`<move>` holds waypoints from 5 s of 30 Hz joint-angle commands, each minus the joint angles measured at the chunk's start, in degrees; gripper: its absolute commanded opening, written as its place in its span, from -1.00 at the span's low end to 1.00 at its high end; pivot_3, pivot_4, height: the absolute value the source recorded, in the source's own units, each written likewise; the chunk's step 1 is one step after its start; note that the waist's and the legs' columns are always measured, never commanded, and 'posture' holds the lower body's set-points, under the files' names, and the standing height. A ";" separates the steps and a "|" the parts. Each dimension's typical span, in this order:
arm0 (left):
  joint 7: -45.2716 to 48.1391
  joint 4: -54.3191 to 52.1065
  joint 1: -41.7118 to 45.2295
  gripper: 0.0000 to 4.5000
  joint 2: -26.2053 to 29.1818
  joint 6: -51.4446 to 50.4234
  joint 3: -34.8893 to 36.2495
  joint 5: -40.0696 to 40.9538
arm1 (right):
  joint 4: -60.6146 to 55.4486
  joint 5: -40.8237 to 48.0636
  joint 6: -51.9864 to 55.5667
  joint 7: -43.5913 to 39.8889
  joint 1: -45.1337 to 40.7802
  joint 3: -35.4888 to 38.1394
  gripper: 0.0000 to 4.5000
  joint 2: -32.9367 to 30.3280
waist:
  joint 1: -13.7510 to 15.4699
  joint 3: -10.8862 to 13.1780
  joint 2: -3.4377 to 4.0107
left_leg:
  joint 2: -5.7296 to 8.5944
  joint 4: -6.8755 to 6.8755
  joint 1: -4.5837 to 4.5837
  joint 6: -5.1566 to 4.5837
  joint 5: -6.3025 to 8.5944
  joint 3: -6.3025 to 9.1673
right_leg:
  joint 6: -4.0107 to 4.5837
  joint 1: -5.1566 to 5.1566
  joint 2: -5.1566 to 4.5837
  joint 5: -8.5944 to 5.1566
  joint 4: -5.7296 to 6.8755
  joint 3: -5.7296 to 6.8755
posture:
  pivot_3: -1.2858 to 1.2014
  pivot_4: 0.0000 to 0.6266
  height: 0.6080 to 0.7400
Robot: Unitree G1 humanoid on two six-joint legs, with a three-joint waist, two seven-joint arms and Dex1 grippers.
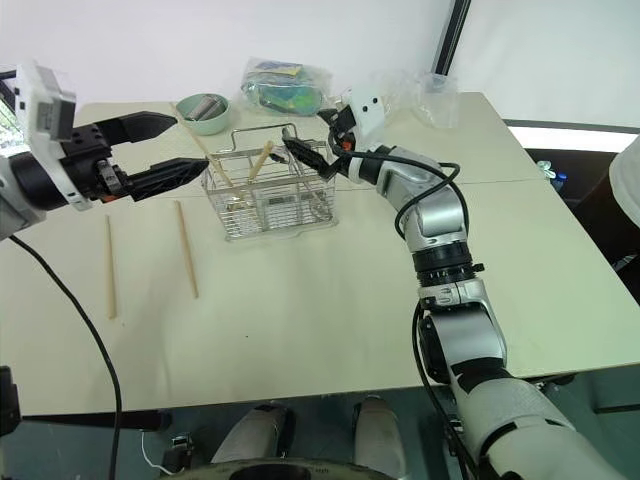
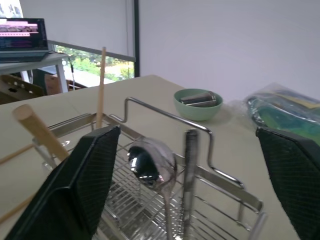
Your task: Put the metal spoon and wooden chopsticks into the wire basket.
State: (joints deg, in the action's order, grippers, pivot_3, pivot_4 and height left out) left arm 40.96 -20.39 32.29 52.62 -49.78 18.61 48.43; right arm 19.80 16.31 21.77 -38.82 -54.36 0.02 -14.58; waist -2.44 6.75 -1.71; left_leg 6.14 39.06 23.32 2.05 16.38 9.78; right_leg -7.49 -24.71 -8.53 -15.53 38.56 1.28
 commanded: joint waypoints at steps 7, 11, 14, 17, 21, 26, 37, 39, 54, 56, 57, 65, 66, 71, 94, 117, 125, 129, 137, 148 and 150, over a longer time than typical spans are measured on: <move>-16.79 3.58 3.18 1.00 -2.78 -3.41 14.07 3.60 | -10.31 14.47 9.44 -10.77 -9.42 10.07 0.97 -12.10 | 0.09 -0.02 -0.04 | 0.00 -0.02 0.02 -0.01 0.01 0.01 | -0.01 0.00 -0.01 0.00 -0.04 0.03 | 0.03 -0.52 -0.46; -29.46 7.27 5.62 1.00 -3.58 -8.27 17.26 1.47 | -17.67 19.56 14.32 -17.19 -5.60 10.20 0.97 -18.08 | 0.08 -0.04 -0.06 | -0.02 -0.04 -0.03 -0.06 0.04 0.06 | -0.02 0.14 -0.01 -0.01 -0.15 0.12 | 0.03 -0.52 -0.46; -43.30 12.22 8.76 1.00 -5.47 -16.32 19.60 -2.45 | -27.10 23.18 17.42 -22.54 2.67 9.62 0.97 -23.29 | 0.28 -0.09 -0.14 | -0.02 -0.05 -0.10 -0.09 0.06 0.04 | -0.04 0.25 -0.03 -0.01 -0.22 0.13 | 0.03 -0.52 -0.46; -54.07 17.00 11.29 1.00 -8.75 -26.00 21.19 -7.45 | -35.66 25.77 20.33 -24.61 11.96 8.80 0.97 -26.97 | 1.16 -0.12 -0.17 | 0.00 -0.05 -0.16 -0.10 0.06 0.04 | -0.06 0.32 -0.02 -0.01 -0.34 0.15 | 0.03 -0.52 -0.46; -57.11 21.93 12.60 1.00 -11.21 -31.56 19.26 -12.51 | -41.47 26.56 21.22 -24.09 19.08 8.22 0.97 -29.33 | 1.86 -0.16 -0.25 | -0.03 -0.03 -0.16 -0.06 0.05 0.00 | -0.13 0.37 -0.05 0.03 -0.34 0.13 | 0.03 -0.52 -0.46; -54.80 32.72 14.49 1.00 -12.63 -32.44 15.50 -17.36 | -45.22 29.17 23.50 -20.27 21.77 9.17 0.97 -29.08 | 2.06 -0.24 -0.38 | -0.03 -0.02 -0.15 -0.02 0.05 0.00 | -0.13 0.34 -0.08 0.04 -0.36 0.14 | 0.03 -0.52 -0.46; -46.57 64.28 24.07 1.00 -11.32 -18.45 5.14 -28.81 | -54.69 36.03 27.00 -13.09 30.71 13.35 0.97 -30.89 | 3.32 -0.32 -0.52 | -0.02 -0.02 0.02 -0.02 0.05 0.01 | -0.12 0.30 -0.14 0.04 -0.44 0.18 | 0.03 -0.52 -0.46; -43.72 68.19 25.73 1.00 -11.39 -16.82 2.87 -30.13 | -55.71 37.45 27.22 -12.26 32.10 14.25 0.97 -31.45 | 3.29 -0.32 -0.52 | -0.02 -0.02 0.03 -0.02 0.05 0.00 | -0.12 0.32 -0.15 0.04 -0.45 0.19 | 0.03 -0.52 -0.46; -36.69 84.48 30.94 -0.96 -12.34 -7.89 -0.03 -34.84 | -55.52 39.05 24.96 -8.30 34.38 15.18 1.00 -32.26 | 3.33 -0.33 -0.52 | -0.04 -0.04 0.00 -0.03 0.05 0.00 | -0.14 0.36 -0.16 0.05 -0.46 0.25 | 0.03 -0.52 -0.46; -37.03 84.92 31.04 -0.99 -12.00 -7.68 0.75 -34.71 | -55.09 38.84 24.65 -8.26 34.35 15.13 1.00 -32.34 | 3.32 -0.33 -0.53 | -0.03 -0.03 -0.01 -0.04 0.05 0.01 | -0.15 0.35 -0.16 0.05 -0.47 0.26 | 0.03 -0.52 -0.46; -37.20 85.08 31.05 -0.99 -11.90 -7.60 1.07 -34.71 | -54.94 38.73 24.51 -8.27 34.36 15.07 1.00 -32.37 | 3.28 -0.33 -0.53 | -0.03 -0.03 -0.01 -0.04 0.05 0.01 | -0.15 0.36 -0.16 0.05 -0.48 0.26 | 0.03 -0.52 -0.46; -33.98 75.24 31.33 -0.99 -12.71 3.14 5.22 -31.56 | -53.81 37.76 23.52 -8.37 34.12 14.59 1.00 -32.63 | 3.28 -0.32 -0.59 | -0.05 -0.03 0.05 -0.03 0.05 0.03 | -0.16 0.36 -0.14 0.06 -0.46 0.27 | 0.03 -0.52 -0.46; -33.51 72.19 31.86 -0.99 -13.09 5.94 7.21 -29.84 | -53.69 37.82 23.54 -8.16 33.99 14.69 1.00 -32.67 | 3.28 -0.31 -0.65 | -0.05 -0.01 0.08 -0.02 0.04 0.06 | -0.16 0.36 -0.17 0.06 -0.46 0.29 | 0.03 -0.52 -0.46; -31.29 55.34 34.57 -0.99 -16.61 11.38 15.04 -19.79 | -53.58 38.65 23.96 -6.40 33.56 15.29 1.00 -32.35 | 3.13 -0.32 -0.68 | -0.06 -0.02 0.14 -0.01 0.04 0.05 | -0.15 0.36 -0.27 0.06 -0.52 0.31 | 0.03 -0.52 -0.46; -18.62 40.11 30.77 -0.99 -33.77 25.52 -6.24 -22.91 | -58.75 41.68 23.36 2.32 39.51 19.94 1.00 -32.38 | 3.26 -0.29 -0.52 | -0.09 0.01 0.07 -0.03 0.03 -0.03 | -0.17 0.44 -0.15 0.07 -0.58 0.32 | 0.03 -0.52 -0.46; -21.02 27.98 22.15 0.95 -37.90 20.85 -6.48 -21.30 | -55.50 41.58 23.64 4.66 36.74 17.77 1.00 -32.49 | 3.22 -0.29 -0.51 | -0.06 0.02 0.08 -0.05 0.03 0.00 | -0.18 0.51 -0.14 0.08 -0.64 0.34 | 0.03 -0.52 -0.46; -36.06 32.46 38.08 0.95 -27.78 6.61 5.27 -17.12 | -54.29 40.28 22.56 3.92 35.12 14.96 1.00 -31.22 | 3.02 -0.22 -0.45 | -0.09 -0.02 0.07 -0.05 0.03 0.04 | -0.19 0.44 -0.05 0.07 -0.60 0.36 | 0.03 -0.52 -0.46; -44.65 40.80 41.96 0.95 -23.41 -0.68 6.86 -20.70 | -54.04 38.52 21.47 2.47 35.16 13.34 1.00 -31.11 | 3.20 -0.29 -0.26 | -0.05 -0.18 -0.20 -0.07 0.04 0.01 | -0.26 0.66 -0.10 0.02 -0.60 0.35 | 0.03 -0.52 -0.46; -53.03 48.66 34.37 0.95 -22.89 -20.44 7.91 -25.88 | -52.69 36.48 19.90 -0.75 35.03 11.73 1.00 -31.11 | 3.27 -0.24 -0.51 | 0.01 -0.16 -0.36 -0.06 0.04 0.14 | -0.38 0.66 -0.06 -0.05 -0.56 0.36 | 0.03 -0.52 -0.46; -53.37 57.72 28.24 0.95 -30.39 -20.26 6.87 -29.42 | -55.75 37.77 20.69 -2.10 37.48 11.93 1.00 -31.83 | 3.26 -0.25 -0.53 | 0.00 -0.05 0.08 0.00 0.03 0.09 | -0.35 0.44 -0.15 -0.03 -0.54 0.34 | 0.03 -0.52 -0.46; -52.47 60.47 28.70 0.95 -30.90 -18.63 5.89 -30.22 | -56.14 38.28 20.92 -1.59 37.65 12.58 1.00 -31.81 | 3.26 -0.25 -0.53 | 0.00 -0.05 0.07 0.00 0.03 0.09 | -0.35 0.46 -0.15 -0.03 -0.54 0.34 | 0.03 -0.52 -0.46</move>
State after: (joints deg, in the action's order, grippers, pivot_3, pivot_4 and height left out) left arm -12.27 39.50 60.21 21.76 -70.25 25.32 19.04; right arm -34.68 53.37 43.12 -40.65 -16.27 10.51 -45.97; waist 0.82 6.50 -2.24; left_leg 6.14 39.02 23.38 2.05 16.41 9.87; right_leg -7.85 -24.25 -8.68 -15.55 38.02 1.62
